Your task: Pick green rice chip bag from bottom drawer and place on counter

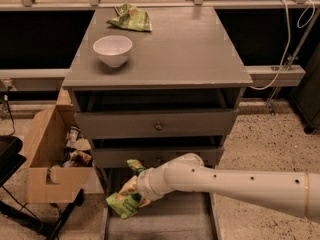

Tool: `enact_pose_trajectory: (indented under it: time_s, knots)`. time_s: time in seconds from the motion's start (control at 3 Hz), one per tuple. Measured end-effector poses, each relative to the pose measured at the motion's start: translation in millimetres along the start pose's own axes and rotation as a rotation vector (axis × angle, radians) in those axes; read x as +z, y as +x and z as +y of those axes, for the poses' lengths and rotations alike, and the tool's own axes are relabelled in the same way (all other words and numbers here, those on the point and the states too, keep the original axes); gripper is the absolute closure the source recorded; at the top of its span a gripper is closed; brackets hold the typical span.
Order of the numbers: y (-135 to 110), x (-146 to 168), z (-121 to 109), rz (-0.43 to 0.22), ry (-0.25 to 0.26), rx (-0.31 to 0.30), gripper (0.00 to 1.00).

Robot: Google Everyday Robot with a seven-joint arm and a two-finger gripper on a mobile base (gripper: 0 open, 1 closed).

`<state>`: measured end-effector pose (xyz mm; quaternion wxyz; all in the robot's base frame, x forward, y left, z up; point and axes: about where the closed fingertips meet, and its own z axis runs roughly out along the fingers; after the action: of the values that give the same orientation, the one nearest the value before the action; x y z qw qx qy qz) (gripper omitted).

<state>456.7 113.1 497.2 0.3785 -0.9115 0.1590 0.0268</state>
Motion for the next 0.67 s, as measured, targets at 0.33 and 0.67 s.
enact_pose_trajectory:
  time_s: [0.33,0.67]
  knots:
    - [7.7,-39.7,-18.2,0.036,0.072,0.013,1.0]
    - [8.0,-44.0,-19.6,0.039,0.079,0.018,1.0]
